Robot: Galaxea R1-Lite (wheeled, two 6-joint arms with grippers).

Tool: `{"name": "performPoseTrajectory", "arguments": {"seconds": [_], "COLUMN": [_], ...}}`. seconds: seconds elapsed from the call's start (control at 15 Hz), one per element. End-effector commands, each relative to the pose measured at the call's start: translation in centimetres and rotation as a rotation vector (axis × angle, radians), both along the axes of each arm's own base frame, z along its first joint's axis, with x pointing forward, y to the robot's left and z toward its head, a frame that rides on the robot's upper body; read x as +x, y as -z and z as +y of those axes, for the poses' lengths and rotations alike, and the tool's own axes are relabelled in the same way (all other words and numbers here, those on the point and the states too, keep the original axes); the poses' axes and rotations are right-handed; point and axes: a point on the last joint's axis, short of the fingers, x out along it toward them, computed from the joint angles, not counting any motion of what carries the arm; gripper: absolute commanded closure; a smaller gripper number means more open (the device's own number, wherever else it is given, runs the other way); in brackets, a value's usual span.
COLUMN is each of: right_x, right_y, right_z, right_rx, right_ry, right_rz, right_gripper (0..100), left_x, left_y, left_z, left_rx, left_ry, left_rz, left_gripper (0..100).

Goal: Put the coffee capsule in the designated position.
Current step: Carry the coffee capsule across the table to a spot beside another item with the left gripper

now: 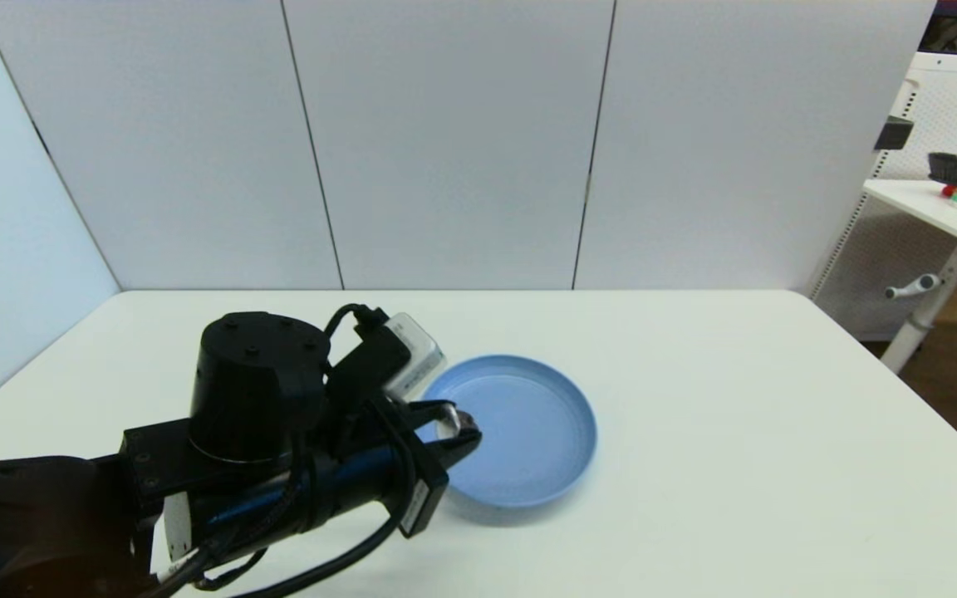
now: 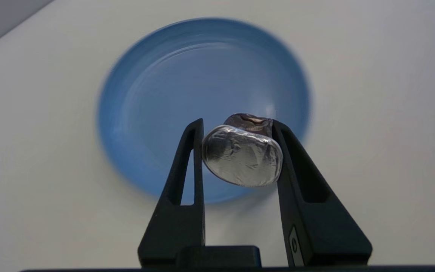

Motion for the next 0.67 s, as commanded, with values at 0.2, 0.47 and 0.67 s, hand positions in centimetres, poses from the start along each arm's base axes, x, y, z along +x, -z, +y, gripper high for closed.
{"name": "performPoseTrajectory", "arguments": {"seconds": [0.2, 0.47, 0.67], "right_x": [0.1, 0.1, 0.1], "right_y": [0.2, 0.2, 0.2], "right_z": [0.0, 0.0, 0.0], "right_rx": [0.000, 0.003, 0.000], "right_ry": [0.001, 0.001, 0.001], "right_rz": [0.007, 0.007, 0.007], "right_gripper": [0, 0, 0], "left_x": [0.0, 0.1, 0.2], "left_y": [3.3, 5.9, 6.8], "left_z": [-4.0, -5.6, -6.0], "left_rx": [-0.080, -0.054, -0.045], "left_ry": [0.239, 0.277, 0.280], "left_rz": [0.027, 0.069, 0.080], "left_gripper": [100, 100, 100]}}
